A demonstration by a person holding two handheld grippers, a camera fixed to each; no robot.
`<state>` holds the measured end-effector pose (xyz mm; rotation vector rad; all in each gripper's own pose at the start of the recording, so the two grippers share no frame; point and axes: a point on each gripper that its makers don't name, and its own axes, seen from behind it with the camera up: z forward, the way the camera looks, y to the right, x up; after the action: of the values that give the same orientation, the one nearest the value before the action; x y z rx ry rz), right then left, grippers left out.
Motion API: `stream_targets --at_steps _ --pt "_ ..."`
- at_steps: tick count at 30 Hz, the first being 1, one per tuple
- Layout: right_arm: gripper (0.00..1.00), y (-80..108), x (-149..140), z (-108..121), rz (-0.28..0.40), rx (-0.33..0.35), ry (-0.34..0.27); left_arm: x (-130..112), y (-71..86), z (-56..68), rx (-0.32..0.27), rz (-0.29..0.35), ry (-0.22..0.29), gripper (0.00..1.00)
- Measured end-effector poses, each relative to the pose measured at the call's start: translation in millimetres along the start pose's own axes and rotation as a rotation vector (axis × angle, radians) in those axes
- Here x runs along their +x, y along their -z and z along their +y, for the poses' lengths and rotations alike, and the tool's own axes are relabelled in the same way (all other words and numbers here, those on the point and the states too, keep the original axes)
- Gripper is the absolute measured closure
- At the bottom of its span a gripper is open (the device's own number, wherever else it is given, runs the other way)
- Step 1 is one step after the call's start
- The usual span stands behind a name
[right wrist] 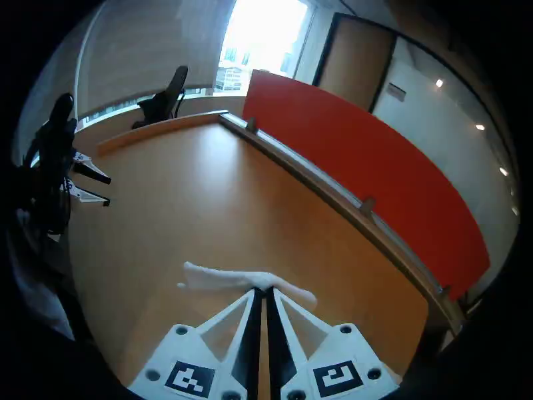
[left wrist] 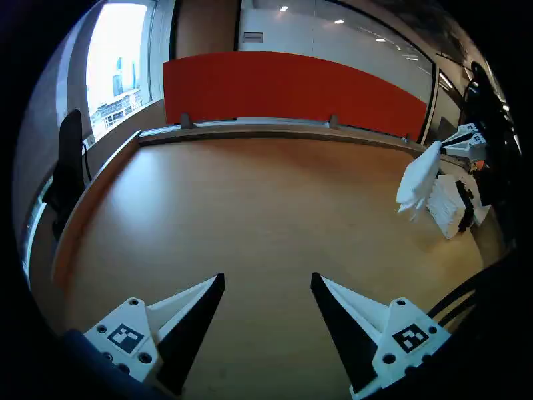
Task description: Fold towel
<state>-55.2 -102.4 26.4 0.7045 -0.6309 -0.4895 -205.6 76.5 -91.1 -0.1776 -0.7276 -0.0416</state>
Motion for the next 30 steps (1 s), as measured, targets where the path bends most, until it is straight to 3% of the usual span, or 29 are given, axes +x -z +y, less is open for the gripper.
stream_targets --at_steps 30 --pt "0.96 58.8 -56.2 153.1 -0.108 -0.15 -0.03 1.8 -6.5 8.3 0.02 -0.02 -0.01 0.04"
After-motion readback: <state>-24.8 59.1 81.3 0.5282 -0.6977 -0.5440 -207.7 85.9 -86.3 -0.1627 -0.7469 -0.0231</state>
